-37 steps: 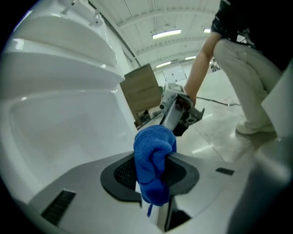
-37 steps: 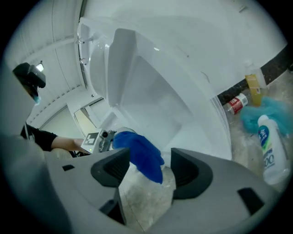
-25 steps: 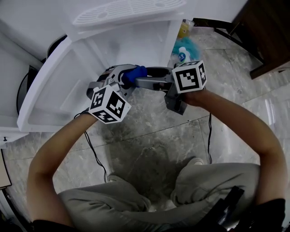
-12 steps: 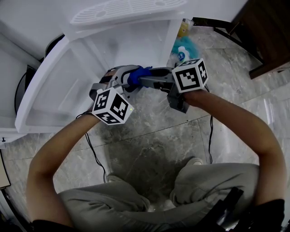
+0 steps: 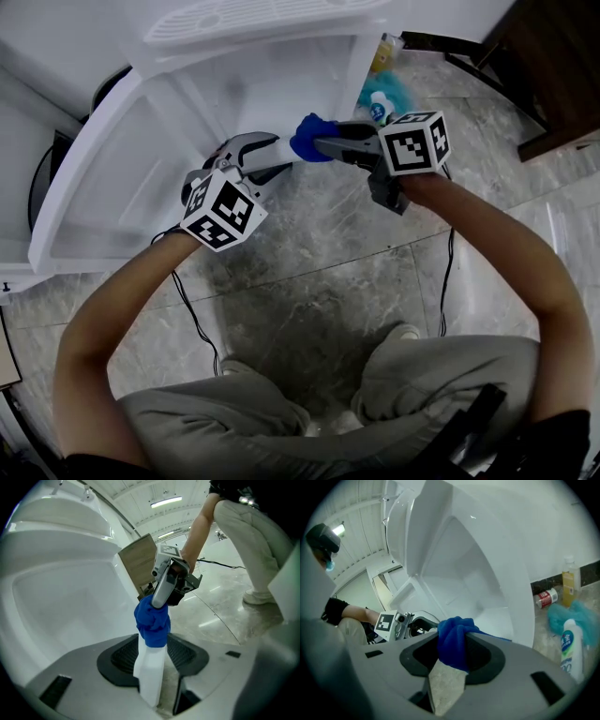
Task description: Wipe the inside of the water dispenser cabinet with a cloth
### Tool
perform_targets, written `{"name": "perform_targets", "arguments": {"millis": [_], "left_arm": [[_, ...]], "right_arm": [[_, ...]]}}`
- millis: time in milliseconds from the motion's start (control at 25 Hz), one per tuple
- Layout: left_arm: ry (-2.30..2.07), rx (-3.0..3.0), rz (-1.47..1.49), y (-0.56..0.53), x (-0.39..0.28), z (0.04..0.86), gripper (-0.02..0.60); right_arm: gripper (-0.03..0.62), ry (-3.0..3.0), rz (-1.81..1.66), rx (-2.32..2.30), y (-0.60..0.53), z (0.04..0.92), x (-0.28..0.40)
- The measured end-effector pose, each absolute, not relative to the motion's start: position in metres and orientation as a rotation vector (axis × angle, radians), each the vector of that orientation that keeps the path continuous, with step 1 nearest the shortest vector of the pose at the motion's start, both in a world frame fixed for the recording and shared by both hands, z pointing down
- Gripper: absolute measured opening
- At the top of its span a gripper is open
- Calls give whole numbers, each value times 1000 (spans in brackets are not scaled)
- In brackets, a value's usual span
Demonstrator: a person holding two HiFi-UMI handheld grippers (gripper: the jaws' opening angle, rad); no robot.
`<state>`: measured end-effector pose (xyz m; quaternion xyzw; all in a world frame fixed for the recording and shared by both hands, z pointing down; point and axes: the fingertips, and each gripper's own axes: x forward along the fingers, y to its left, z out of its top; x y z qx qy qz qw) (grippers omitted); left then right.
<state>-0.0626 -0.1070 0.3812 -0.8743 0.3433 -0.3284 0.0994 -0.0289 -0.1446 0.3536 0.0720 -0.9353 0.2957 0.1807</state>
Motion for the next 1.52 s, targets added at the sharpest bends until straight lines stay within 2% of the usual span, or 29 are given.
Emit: {"name": "perform_targets", "arguments": {"millis": [40,120,160,520,760,1120,1320,1520], "left_arm": [[1031,-2613,-976,-107,-65,383,184],[1059,-2685,-970,-106,-69,384,38],[1057,-2725,-965,-105,-68,383,6],[1001,-2826,-990,-98,-65,398,6],[1066,-2920,-973,-94,-75,416,5],[1189,-3138,-933,-67,-107,454,6],[1313,-3194,-874,-58,-134,459,6],[1349,-3173,-870,-62,-147,459,6]], "right_arm": [[135,-2647,811,215,-147,354,-28],[135,-2650,770,223,-148,354,-27],[135,-2648,754,221,-148,355,-28],[135,-2743,532,191,-152,347,-65],[135,-2670,87,207,-169,361,-117],[135,-2337,-458,179,-202,440,-185],[135,-2276,-518,170,-222,463,-226],[136,-2239,-538,213,-252,465,-238]]}}
